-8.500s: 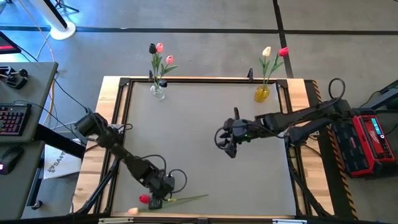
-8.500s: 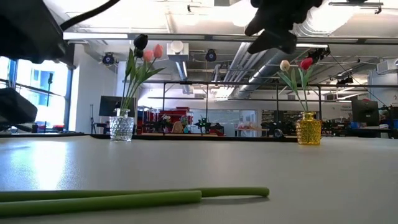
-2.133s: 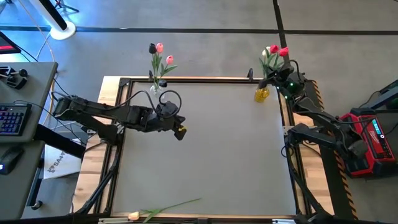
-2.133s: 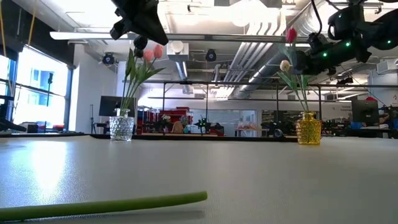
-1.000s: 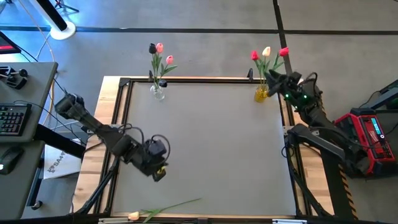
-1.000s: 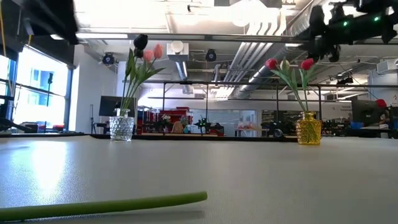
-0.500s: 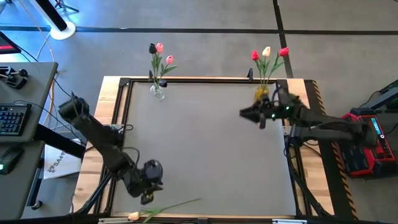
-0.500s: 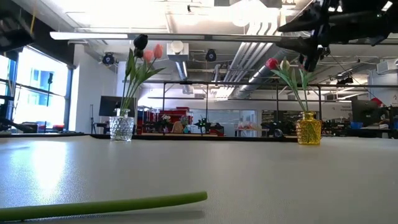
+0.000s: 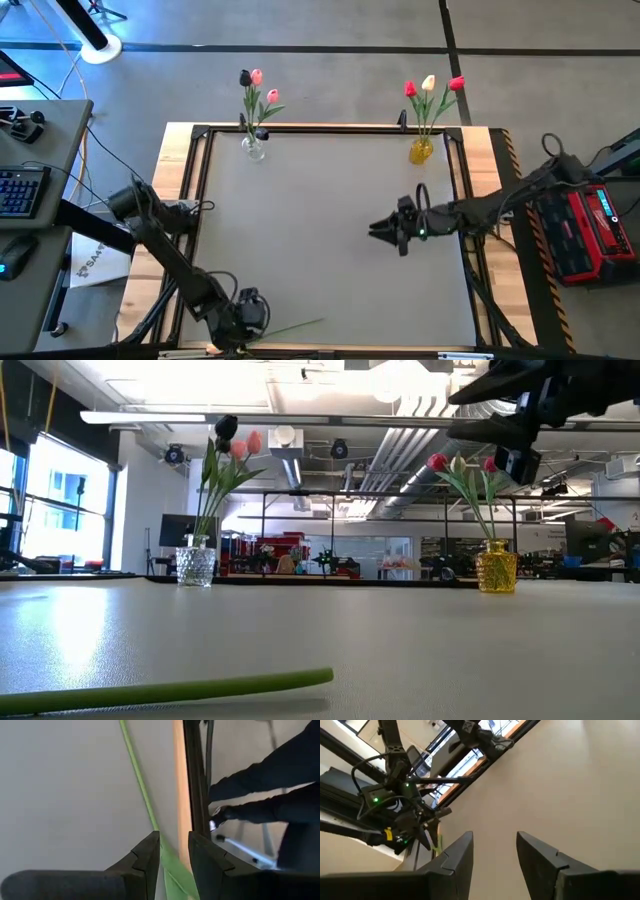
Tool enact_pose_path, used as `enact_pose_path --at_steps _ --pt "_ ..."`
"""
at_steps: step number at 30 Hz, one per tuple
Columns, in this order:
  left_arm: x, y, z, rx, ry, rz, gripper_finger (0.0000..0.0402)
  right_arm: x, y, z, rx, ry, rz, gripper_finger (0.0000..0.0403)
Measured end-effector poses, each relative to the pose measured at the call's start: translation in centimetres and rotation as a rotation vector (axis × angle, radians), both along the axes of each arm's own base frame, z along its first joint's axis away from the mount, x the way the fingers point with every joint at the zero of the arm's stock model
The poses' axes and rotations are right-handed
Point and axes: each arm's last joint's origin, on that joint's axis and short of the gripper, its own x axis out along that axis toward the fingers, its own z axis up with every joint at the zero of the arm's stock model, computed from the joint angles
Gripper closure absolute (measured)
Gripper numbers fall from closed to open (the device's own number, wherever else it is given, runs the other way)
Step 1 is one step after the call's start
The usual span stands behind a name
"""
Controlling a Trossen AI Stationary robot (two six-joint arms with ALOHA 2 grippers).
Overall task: Sort flowers into vase by color
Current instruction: Put the light pink flower into the yellow vase
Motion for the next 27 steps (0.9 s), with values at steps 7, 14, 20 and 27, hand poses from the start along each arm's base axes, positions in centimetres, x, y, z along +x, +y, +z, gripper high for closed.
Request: enact_pose_path --at_steps 7,14,20,27 --pt "0.7 -1.5 -2.5 0.117 0.105 0.022 0.0312 0.8 2.2 -2.0 0.060 0.066 0.017 0.0264" --pt "1.0 -1.7 -2.9 0.154 0.134 0.036 0.0312 1.1 3.3 -3.3 0.098 0.118 0.036 0.0264" --pt "0.9 -1.4 -2.6 0.158 0.154 0.049 0.0355 1.4 3.4 -3.0 0.106 0.098 0.034 0.0264" --pt "1.4 -0.9 -2.2 0.156 0.186 0.022 0.0393 2.1 3.6 -1.5 0.061 0.076 0.040 0.0264"
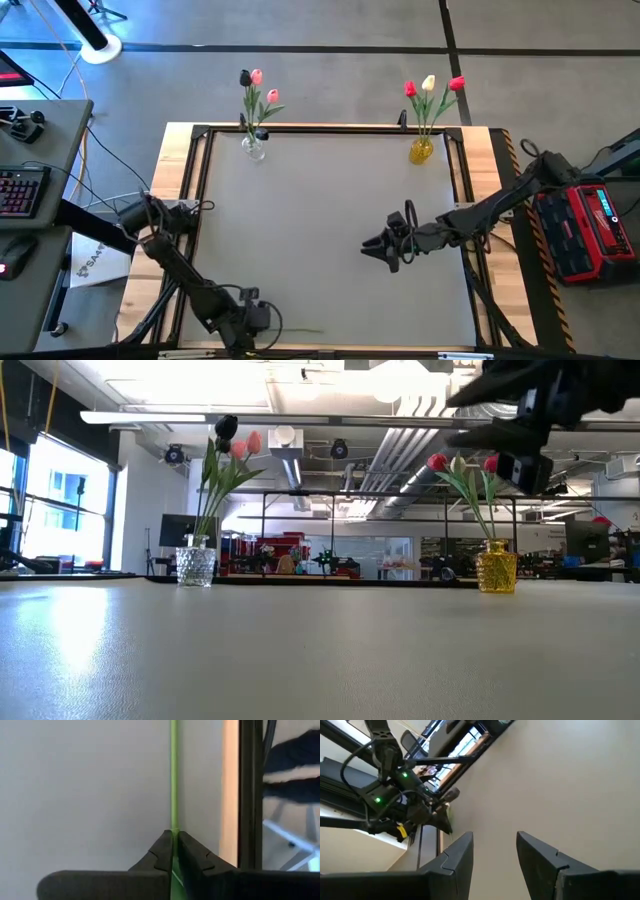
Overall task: Sort flowers into vase by color
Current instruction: Put the light pink flower into the yellow vase
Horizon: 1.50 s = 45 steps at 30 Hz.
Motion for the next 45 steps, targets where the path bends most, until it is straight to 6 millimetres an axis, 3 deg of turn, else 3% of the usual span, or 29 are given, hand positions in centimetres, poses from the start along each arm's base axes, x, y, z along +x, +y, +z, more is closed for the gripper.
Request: enact_pose_path --at_steps 5,10,20,24,31,37,45 --pt "1.5 0.3 2.5 0.143 0.029 -0.130 0.0399 0.4 0.2 0.9 0.005 -0.024 0.012 0.0264" --pt "3.8 2.5 5.3 0.431 0.014 -0.300 0.0401 0.8 -0.1 0.9 0.079 -0.002 0.073 0.0264" --pt "10.0 9.8 7.4 0.744 0.016 -0.643 0.0401 2.7 -2.6 0.4 0.190 -0.008 0.216 0.0248" --pt "12.0 13.3 8.2 0.785 -0.010 -0.677 0.0401 3.6 -4.3 -0.5 0.174 0.022 0.231 0.0235" --pt "15.7 18.0 10.5 0.873 -0.235 -0.680 0.0401 5.0 -7.2 -2.7 0.074 0.041 0.306 0.0226" --pt "16.8 20.1 11.0 0.993 -0.272 -0.800 0.0401 5.5 -9.7 -3.7 0.094 0.043 0.299 0.0226" --pt "17.3 22.7 11.0 1.050 -0.238 -0.840 0.0401 5.5 -13.1 -2.9 0.134 -0.053 0.253 0.0226"
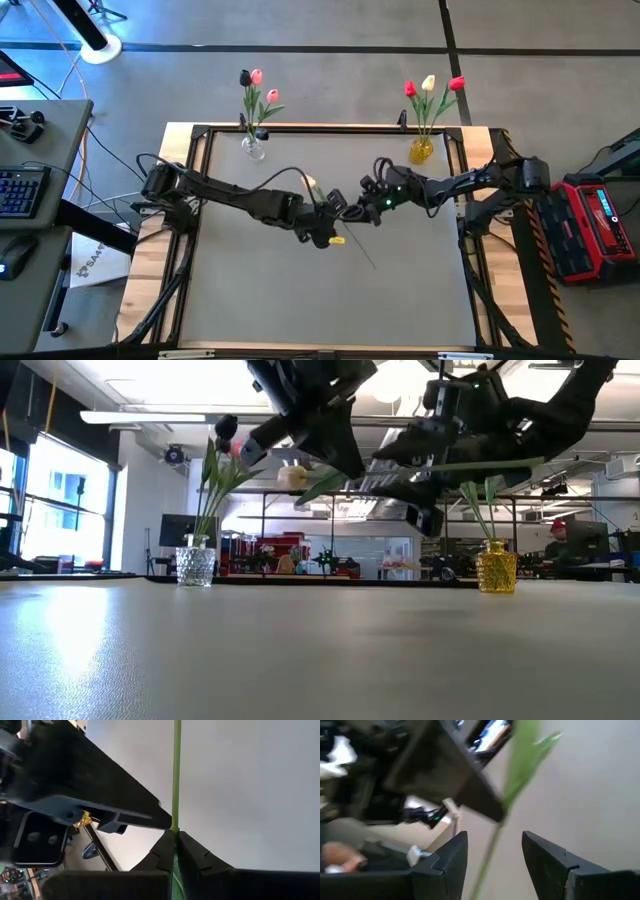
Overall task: Sort flowers into vase by color
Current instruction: Put the light pink flower into the yellow vase
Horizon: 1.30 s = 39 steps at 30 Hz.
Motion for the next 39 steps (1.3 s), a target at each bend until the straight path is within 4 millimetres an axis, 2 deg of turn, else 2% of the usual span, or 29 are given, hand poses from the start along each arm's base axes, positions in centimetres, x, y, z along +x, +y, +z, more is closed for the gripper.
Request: enact_pose_path --at_steps 4,10,17,24,28,34,39 --pt "0.2 1.4 0.0 0.023 0.022 -0.022 0.0401 -0.2 -0.8 0.2 0.018 -0.026 0.054 0.0226" --pt "0.7 3.1 0.3 0.054 -0.002 -0.061 0.0401 -0.3 -1.4 0.2 0.014 -0.024 0.039 0.0238" --pt "1.2 3.8 0.7 0.044 -0.061 -0.087 0.0401 -0.3 -1.6 -0.1 0.009 0.004 -0.014 0.0302" --pt "1.0 3.1 0.6 -0.015 -0.067 -0.051 0.0401 -0.4 -1.7 -0.2 -0.012 0.007 -0.014 0.0395" --pt "1.3 2.9 0.8 -0.202 -0.158 0.075 0.0394 -0.5 -1.9 -0.5 -0.025 0.049 -0.071 0.0399" --pt "1.7 2.8 1.4 -0.546 -0.338 0.348 0.0364 -0.7 -2.6 -1.4 -0.097 0.159 -0.336 0.0401" --pt "1.3 3.6 2.4 -0.889 -0.467 0.659 0.0350 -1.2 -3.3 0.2 -0.257 0.108 -0.559 0.0402"
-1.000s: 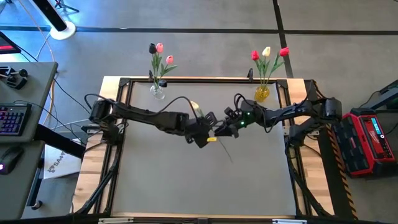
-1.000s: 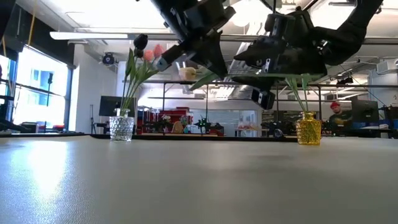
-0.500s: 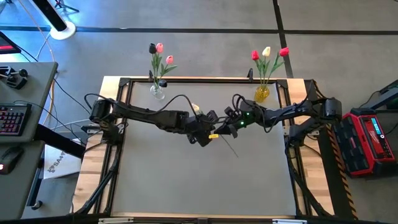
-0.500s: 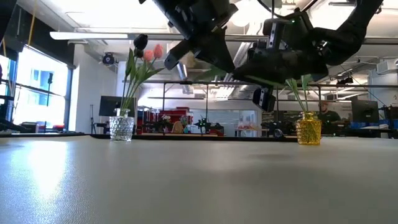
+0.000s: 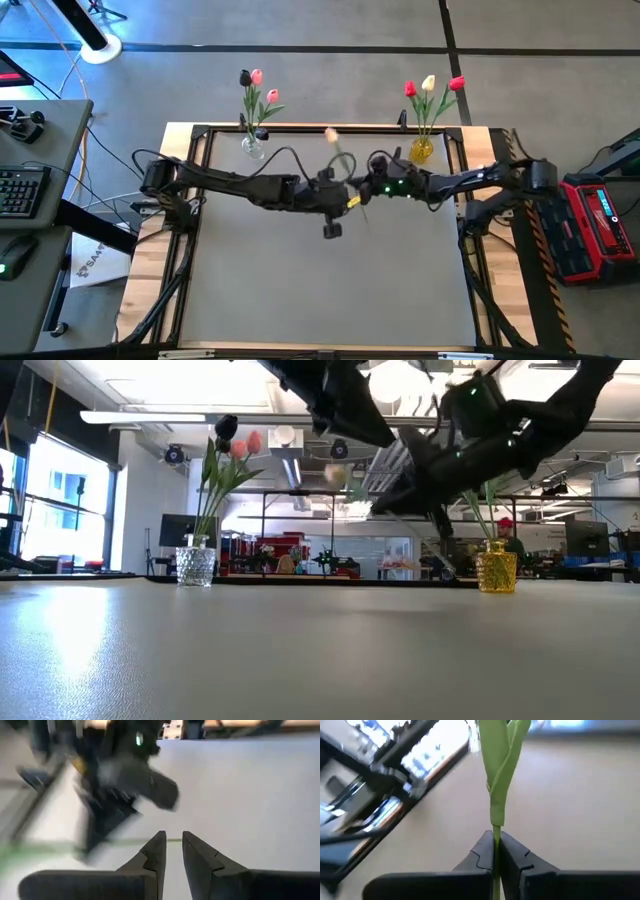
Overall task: Sort flowers into vase by color
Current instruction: Put the light pink flower into the yellow vase
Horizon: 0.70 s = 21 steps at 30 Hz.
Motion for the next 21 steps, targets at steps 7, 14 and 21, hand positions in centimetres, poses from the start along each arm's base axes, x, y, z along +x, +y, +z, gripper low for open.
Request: enact_pose_path --at_steps 7,14,21 --pt "-1.7 0.5 1.2 -0.188 -0.052 0.053 0.0362 -2.7 -1.6 4.5 -0.379 0.003 -0.180 0.0402" --pt "-4.6 0.7 1.6 -0.218 -0.096 0.117 0.0385 -6.8 -3.6 8.1 -0.667 0.091 -0.362 0.0403" --pt "-6.8 0.9 1.6 -0.238 -0.160 0.151 0.0394 -10.5 -5.6 10.3 -0.840 0.169 -0.510 0.0403"
